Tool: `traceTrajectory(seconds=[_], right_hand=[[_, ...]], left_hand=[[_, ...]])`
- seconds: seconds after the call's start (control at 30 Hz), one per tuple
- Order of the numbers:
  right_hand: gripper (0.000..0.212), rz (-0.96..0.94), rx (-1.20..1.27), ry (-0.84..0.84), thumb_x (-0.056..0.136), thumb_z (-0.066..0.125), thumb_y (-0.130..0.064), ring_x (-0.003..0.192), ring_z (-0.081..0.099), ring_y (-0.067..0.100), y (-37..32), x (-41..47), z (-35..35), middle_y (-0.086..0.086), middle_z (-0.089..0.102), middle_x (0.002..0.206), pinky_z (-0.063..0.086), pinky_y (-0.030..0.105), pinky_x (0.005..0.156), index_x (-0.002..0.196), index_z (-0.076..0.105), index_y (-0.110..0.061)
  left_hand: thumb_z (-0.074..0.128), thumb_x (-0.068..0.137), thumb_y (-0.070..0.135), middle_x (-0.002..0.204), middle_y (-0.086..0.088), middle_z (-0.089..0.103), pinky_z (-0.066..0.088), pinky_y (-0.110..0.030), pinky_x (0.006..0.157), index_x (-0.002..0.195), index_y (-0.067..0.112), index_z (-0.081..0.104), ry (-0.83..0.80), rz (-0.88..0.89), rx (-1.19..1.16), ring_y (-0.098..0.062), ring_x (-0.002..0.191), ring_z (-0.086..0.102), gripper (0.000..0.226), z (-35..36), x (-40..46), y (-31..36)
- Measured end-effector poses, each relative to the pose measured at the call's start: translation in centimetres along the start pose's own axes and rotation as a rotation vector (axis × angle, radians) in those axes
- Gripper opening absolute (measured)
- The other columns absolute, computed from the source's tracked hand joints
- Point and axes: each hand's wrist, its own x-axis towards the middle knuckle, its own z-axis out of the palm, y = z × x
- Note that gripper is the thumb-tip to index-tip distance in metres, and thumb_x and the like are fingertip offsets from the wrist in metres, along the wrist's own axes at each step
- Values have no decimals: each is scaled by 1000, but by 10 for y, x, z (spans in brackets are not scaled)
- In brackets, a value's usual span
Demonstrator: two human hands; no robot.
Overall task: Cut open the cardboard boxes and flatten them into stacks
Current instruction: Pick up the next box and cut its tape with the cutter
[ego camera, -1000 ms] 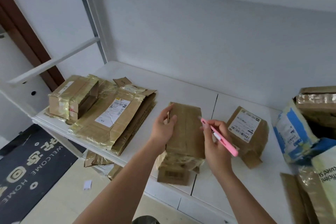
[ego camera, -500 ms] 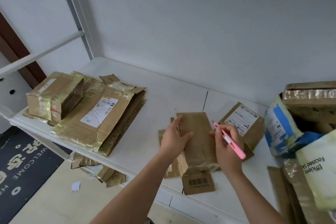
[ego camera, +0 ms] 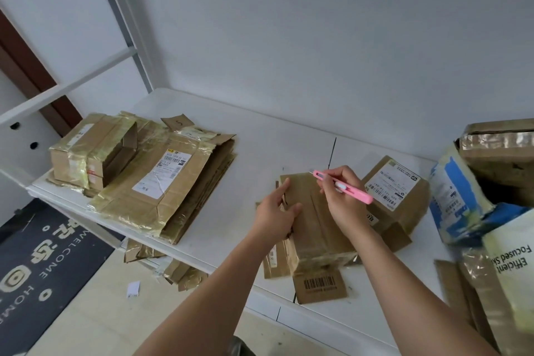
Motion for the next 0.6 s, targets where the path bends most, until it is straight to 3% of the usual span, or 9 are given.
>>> traceTrajectory(seconds=[0.17, 0.3, 0.43, 0.6], right_hand=[[5, -33, -77, -26, 94, 61, -2, 83, 66, -8, 0, 0, 0, -8, 69, 92, 50, 10, 66, 89, 59, 0], [9, -78, -130, -59, 93, 62, -1, 90, 65, -11, 1, -1, 1, -19, 66, 92, 51, 9, 72, 87, 59, -7], [7, -156, -181, -91, 92, 63, 0, 95, 65, -6, 6, 1, 2, -8, 69, 96, 52, 13, 79, 89, 62, -7], [7, -240, -271, -160, 90, 64, -2, 90, 62, -12, 5, 2, 2, -5, 68, 95, 48, 7, 76, 87, 61, -7]], left_hand=[[61, 96, 20, 147, -3, 46, 60, -42, 82, 149, 40, 35, 10, -19, -12, -10, 93, 62, 62, 2, -1, 2], [60, 97, 20, 146, -2, 47, 61, -40, 77, 149, 40, 34, 22, -17, -4, 0, 80, 55, 62, 3, -2, 3], [60, 97, 20, 147, -2, 46, 61, -41, 75, 150, 40, 34, 14, -26, -10, -4, 78, 58, 62, 3, -2, 4], [62, 96, 20, 145, -1, 49, 60, -45, 79, 148, 41, 36, 10, -34, -40, -22, 112, 62, 62, 1, -2, 2]])
